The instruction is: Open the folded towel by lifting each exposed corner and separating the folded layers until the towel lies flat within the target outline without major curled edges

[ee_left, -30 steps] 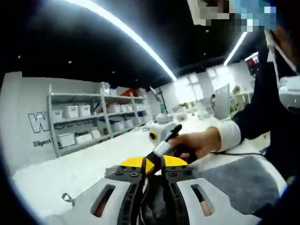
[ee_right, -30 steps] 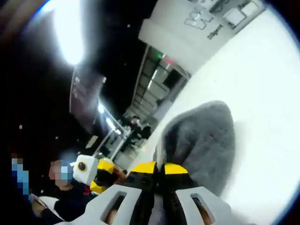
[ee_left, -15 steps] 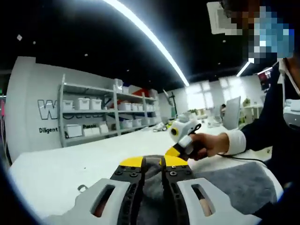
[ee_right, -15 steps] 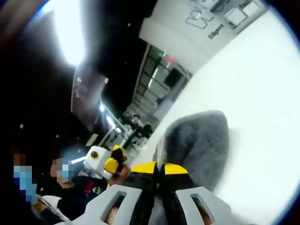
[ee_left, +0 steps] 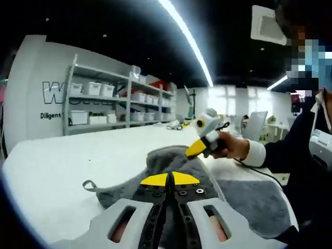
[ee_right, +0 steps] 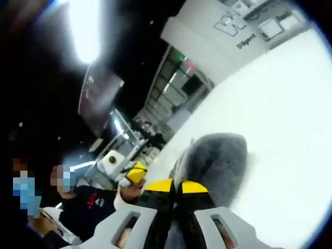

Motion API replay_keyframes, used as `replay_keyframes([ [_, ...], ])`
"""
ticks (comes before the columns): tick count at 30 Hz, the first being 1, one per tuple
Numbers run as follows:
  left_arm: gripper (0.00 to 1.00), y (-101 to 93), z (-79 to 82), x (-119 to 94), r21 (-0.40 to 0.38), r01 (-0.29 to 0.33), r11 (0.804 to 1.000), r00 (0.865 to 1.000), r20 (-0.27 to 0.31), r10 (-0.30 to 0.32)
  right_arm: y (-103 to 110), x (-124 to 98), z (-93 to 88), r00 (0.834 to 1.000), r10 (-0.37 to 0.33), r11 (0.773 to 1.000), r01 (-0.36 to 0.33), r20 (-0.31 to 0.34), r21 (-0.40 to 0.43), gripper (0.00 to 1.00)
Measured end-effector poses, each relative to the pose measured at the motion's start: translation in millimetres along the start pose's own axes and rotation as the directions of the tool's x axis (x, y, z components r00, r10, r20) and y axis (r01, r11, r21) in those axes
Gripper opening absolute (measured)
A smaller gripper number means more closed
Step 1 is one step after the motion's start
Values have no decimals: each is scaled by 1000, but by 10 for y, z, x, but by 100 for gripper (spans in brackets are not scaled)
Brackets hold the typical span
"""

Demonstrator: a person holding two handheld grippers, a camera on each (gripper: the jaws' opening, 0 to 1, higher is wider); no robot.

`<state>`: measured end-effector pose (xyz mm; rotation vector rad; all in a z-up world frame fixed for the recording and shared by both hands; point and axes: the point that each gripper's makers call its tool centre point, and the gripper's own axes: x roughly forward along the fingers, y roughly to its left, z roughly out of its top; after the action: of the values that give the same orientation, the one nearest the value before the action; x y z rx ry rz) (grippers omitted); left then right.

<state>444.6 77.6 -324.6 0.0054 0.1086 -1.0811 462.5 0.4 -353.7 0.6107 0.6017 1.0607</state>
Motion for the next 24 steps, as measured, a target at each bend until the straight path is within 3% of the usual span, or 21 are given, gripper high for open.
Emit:
replay_keyframes([
  [3,1,-20,-135,35,14,20,1000,998,-64,-19,-41,-21,-13,999,-33,999,33,-8,-17,0],
  [12,1,30,-367,81,4,19,1000,988,-154,-18,-111,5,-82,995,-98,988,94,-32,-119,0],
  [15,1,17,-450,94,20,18,1000,981,-194,-14,-156,28,-105,994,-106,988,101,-40,-117,0],
  [19,1,35,-618,110,33,3,999,962,-273,6,-254,3,-75,992,-118,986,113,-32,-125,0],
  [20,1,70,-641,117,37,-19,999,959,-281,29,-318,-47,-41,992,-125,985,120,-29,-125,0],
  [24,1,56,-695,135,2,-11,1000,956,-292,11,-378,-74,-40,987,-159,980,154,-34,-126,0],
])
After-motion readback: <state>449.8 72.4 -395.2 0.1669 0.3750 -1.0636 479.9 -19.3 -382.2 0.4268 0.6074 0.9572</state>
